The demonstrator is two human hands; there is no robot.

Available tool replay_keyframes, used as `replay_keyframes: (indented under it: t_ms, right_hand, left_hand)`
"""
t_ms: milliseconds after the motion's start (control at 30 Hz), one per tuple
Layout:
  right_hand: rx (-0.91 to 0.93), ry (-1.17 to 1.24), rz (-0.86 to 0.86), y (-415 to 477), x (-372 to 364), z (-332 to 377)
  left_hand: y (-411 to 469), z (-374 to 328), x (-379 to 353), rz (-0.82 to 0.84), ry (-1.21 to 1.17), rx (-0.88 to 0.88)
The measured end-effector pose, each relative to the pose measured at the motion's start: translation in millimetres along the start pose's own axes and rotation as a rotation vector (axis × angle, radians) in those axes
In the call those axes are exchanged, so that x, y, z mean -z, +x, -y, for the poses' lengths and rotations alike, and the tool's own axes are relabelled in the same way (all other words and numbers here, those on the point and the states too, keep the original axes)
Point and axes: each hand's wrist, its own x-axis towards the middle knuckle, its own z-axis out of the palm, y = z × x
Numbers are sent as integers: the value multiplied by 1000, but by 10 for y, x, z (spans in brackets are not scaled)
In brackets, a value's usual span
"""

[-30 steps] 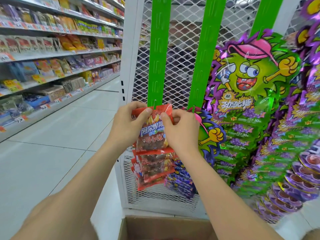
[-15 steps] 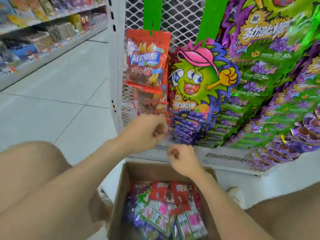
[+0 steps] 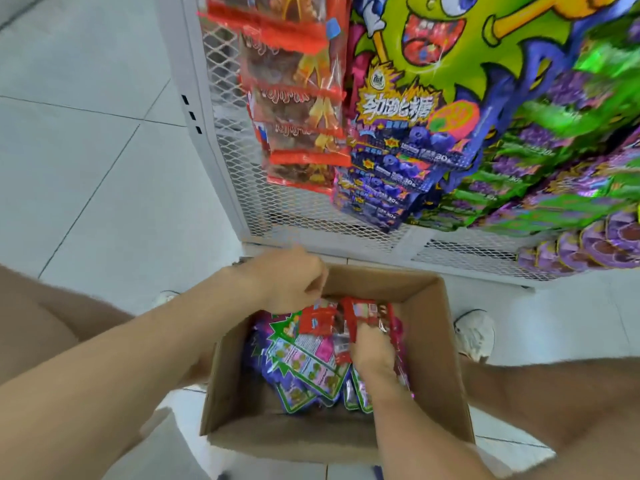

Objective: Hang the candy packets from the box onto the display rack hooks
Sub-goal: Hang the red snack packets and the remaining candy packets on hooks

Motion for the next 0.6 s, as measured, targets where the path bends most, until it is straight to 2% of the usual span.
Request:
replay_keyframes:
  t_ms: [100,167,267,400,500,600]
  right_hand:
    - [-56,72,-53,32,39,14]
    - [-49,239,-124,54,184,22]
    - [71,477,-118,186,414,-52]
    - [276,559,5,227,866,-111]
    - [376,690,71,66,1318,-11]
    - [509,826,54,-245,1842,112]
  left_hand:
    - [22,20,-28,49,18,13]
    - [27,13,-4,71,9,30]
    - [21,-31,72,102,-9,64]
    - [4,-85,128,96,45,83]
    - [-48,-56,138,27,2,147]
    - [-180,-84,345,-150,-165,203]
